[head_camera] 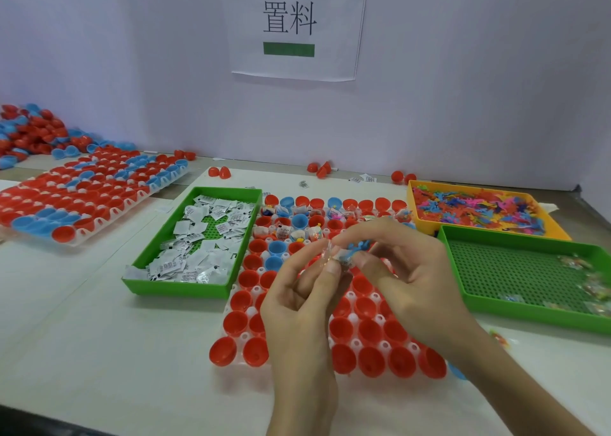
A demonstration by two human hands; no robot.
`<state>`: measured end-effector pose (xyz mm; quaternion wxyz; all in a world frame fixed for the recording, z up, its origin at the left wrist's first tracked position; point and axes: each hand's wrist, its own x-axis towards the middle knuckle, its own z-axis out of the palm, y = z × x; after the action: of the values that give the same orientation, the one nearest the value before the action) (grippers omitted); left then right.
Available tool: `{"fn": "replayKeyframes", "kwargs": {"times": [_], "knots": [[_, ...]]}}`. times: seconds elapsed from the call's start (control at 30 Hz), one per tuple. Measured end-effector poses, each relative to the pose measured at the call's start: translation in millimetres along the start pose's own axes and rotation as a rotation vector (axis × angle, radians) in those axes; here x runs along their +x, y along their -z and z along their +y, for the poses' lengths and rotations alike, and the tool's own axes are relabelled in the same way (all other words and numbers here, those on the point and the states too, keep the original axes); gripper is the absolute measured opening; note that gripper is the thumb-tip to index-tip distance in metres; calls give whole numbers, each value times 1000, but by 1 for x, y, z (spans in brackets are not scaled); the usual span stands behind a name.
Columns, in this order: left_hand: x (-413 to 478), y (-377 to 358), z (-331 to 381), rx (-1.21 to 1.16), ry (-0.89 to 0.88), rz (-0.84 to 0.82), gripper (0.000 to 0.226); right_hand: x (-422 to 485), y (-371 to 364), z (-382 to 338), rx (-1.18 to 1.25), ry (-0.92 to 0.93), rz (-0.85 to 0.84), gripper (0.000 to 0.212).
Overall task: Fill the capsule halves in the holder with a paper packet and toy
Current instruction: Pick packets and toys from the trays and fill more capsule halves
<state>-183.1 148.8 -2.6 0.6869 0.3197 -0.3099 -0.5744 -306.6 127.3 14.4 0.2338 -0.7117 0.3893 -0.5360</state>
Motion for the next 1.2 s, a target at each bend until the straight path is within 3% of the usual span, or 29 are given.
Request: {"fn": "replayKeyframes", "kwargs": {"times": [0.23,0.5,0.73,0.83,0.97,1.2], "knots": [[1,4,1,80,38,-50,40,-1,0,4,-48,-5,-39,41],[3,4,-4,150,-13,82,31,-1,-3,-1,-8,27,-98,46],[1,4,-4,88,21,-49,29,-2,-4,6,-147,70,7,44],[3,4,-5,70,36,17,32,-2,-8,5,-162,134,28,38],[3,5,-6,110,4,91,28,-3,-11,5,-111,77,108,30],[4,4,-2,20,1,172,24,-1,-7,-2,31,3,192,35]]}}
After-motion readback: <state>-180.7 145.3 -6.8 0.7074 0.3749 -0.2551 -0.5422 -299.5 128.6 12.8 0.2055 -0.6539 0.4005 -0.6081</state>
